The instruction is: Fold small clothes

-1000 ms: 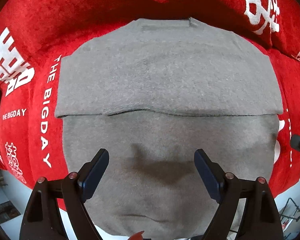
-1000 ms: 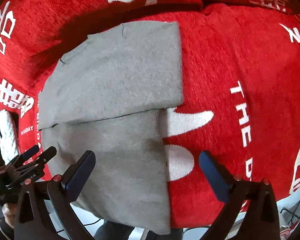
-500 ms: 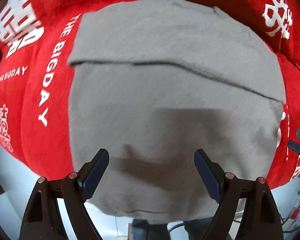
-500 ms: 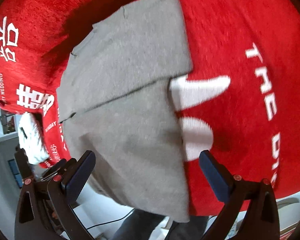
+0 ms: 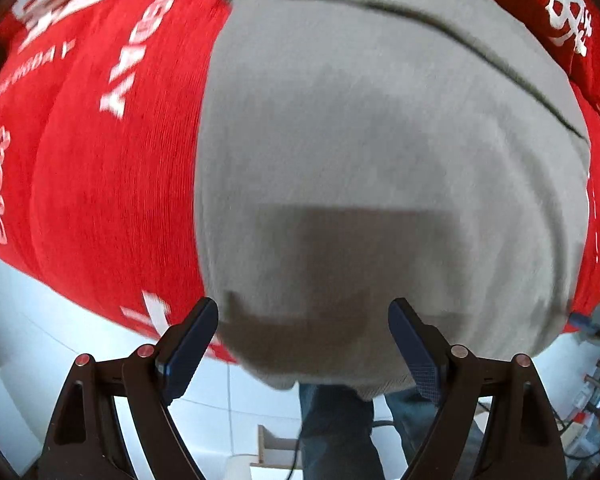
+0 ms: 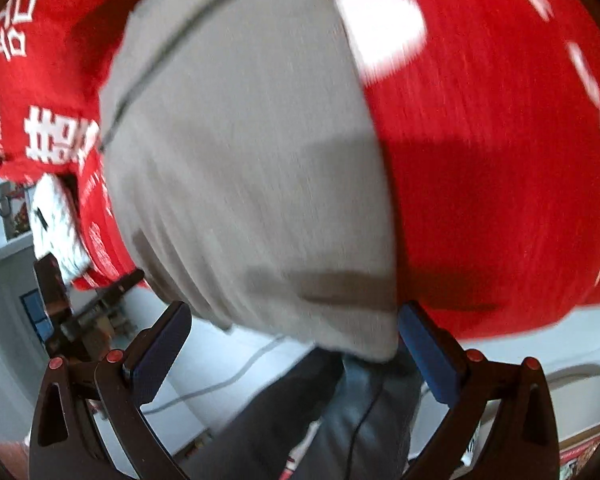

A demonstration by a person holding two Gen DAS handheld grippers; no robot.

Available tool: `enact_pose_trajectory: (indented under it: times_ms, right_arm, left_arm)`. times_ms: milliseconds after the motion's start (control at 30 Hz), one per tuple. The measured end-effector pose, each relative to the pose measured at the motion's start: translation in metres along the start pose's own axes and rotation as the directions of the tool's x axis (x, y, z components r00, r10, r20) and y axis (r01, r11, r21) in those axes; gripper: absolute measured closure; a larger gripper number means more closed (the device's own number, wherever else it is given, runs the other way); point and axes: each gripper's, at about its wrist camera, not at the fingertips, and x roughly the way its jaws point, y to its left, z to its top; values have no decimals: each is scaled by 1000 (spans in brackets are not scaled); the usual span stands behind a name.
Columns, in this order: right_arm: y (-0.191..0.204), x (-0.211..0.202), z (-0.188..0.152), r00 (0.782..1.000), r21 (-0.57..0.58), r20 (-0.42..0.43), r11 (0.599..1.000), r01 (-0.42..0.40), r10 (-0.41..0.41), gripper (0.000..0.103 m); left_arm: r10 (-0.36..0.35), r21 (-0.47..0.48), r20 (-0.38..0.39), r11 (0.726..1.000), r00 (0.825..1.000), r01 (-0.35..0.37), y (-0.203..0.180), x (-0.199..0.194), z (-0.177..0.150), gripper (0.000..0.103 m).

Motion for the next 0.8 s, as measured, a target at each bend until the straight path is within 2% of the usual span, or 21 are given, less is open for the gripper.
enact_pose_trajectory:
  times_ms: [167, 200, 367, 433, 500, 533, 567, 600, 633, 667, 700, 733, 800]
  right_arm:
    - [-19, 33, -31, 998, 25, -27, 998, 55, -54, 7]
    - [-22, 38, -34, 998, 31, -31, 998, 64, -63, 11]
    - [-41, 56, -39, 997, 49, -6, 996, 72, -72, 12]
    - [-43, 59, -38, 999, 66, 13, 997, 32, -33, 23]
    - [-43, 62, -33, 1000, 87, 22, 996, -4, 2, 28]
    - [-43, 63, -32, 999, 100, 25, 995, -25, 23, 37]
    - [-46, 64, -31, 999, 114, 23, 993, -33, 30, 42]
    - [-46, 64, -31, 999, 118, 20, 993, -30, 28, 60]
    - [-45, 63, -31, 999, 113, 20, 992, -46, 44, 91]
    - [-44, 62, -33, 997, 107, 24, 992, -71, 69, 92]
    - [-40, 61, -37, 997, 92, 33, 993, -74, 71, 92]
    - [-36, 57, -39, 996, 74, 38, 993, -89, 87, 93]
    - [-25, 46, -43, 989, 49, 43, 988, -145, 143, 93]
  left_arm:
    - [-52, -35, -44, 998, 998, 50, 18, 21, -28, 15]
    - [-68, -44, -54, 997, 996, 66, 21, 27, -34, 15]
    - [-137, -87, -69, 988, 988, 131, 22, 47, -40, 15]
    - [-167, -106, -70, 982, 984, 159, 21, 52, -41, 15]
    - [-173, -101, -59, 981, 983, 166, 21, 51, -40, 15]
    - [-182, -96, -52, 980, 982, 177, 21, 50, -41, 18]
    - [-191, -91, -45, 978, 981, 186, 22, 51, -46, 22]
    - [-197, -84, -45, 978, 979, 193, 22, 50, -49, 31]
    - [-208, -75, -43, 976, 977, 205, 21, 48, -51, 45]
    - [-218, -67, -41, 974, 975, 215, 22, 43, -51, 54]
    - [-246, -53, -43, 968, 968, 243, 24, 40, -52, 79]
    - [-293, -41, -53, 956, 955, 292, 26, 37, -52, 90]
    - [-336, -26, -58, 942, 940, 336, 27, 26, -51, 90]
